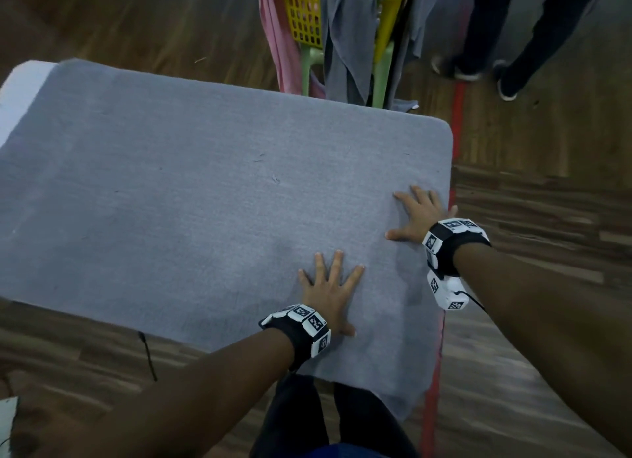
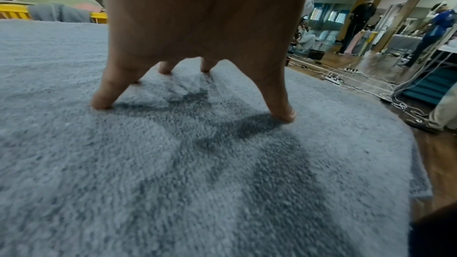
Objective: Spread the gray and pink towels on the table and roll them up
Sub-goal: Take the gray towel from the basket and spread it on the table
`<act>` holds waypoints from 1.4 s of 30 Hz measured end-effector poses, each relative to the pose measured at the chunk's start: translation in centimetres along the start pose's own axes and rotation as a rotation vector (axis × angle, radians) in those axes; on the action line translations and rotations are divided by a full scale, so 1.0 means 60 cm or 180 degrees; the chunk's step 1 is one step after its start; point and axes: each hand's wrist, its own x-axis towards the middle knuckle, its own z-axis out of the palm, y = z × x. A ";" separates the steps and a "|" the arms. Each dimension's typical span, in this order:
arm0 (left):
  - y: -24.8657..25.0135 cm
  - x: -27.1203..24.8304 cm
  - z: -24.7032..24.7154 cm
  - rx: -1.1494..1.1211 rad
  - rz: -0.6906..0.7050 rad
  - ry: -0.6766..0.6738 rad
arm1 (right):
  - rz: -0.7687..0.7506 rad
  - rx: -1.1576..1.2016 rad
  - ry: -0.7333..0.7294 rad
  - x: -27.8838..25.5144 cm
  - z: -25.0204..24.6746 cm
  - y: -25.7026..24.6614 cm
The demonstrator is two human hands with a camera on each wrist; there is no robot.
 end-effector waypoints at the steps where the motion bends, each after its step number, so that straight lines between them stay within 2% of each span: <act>1: -0.004 0.001 -0.003 -0.0015 0.0017 0.0038 | -0.0052 0.0016 0.0156 0.003 -0.004 -0.011; 3: -0.026 0.002 -0.010 -0.0009 0.0011 0.0110 | -0.0224 0.0073 0.0307 0.012 -0.009 -0.043; 6: -0.072 -0.005 -0.010 -0.0068 -0.0202 0.0075 | -0.0426 0.0012 0.0086 0.015 -0.002 -0.090; 9: -0.093 -0.016 0.004 -0.0134 -0.0335 -0.0021 | -0.0447 -0.0065 -0.0145 0.010 0.021 -0.100; 20: -0.001 -0.007 0.018 -0.0207 -0.0311 -0.0038 | -0.0347 -0.0138 -0.0317 -0.003 0.018 -0.020; 31: 0.049 0.004 0.027 -0.0205 -0.0253 -0.0057 | -0.0219 -0.0242 -0.0286 -0.018 0.008 0.020; 33: 0.037 -0.006 0.024 -0.0418 -0.0266 0.0116 | -0.0260 -0.0148 -0.0012 -0.022 0.010 0.012; 36: -0.007 -0.044 0.014 -0.0763 -0.0488 0.0755 | -0.0473 0.0428 0.0595 -0.040 0.019 -0.019; 38: -0.057 -0.083 0.015 -0.0996 -0.0706 0.1080 | -0.0609 0.0826 0.0576 -0.064 0.036 -0.054; 42: -0.176 -0.189 0.064 -0.1635 -0.1312 0.1012 | -0.0911 0.0913 0.0319 -0.121 0.082 -0.155</act>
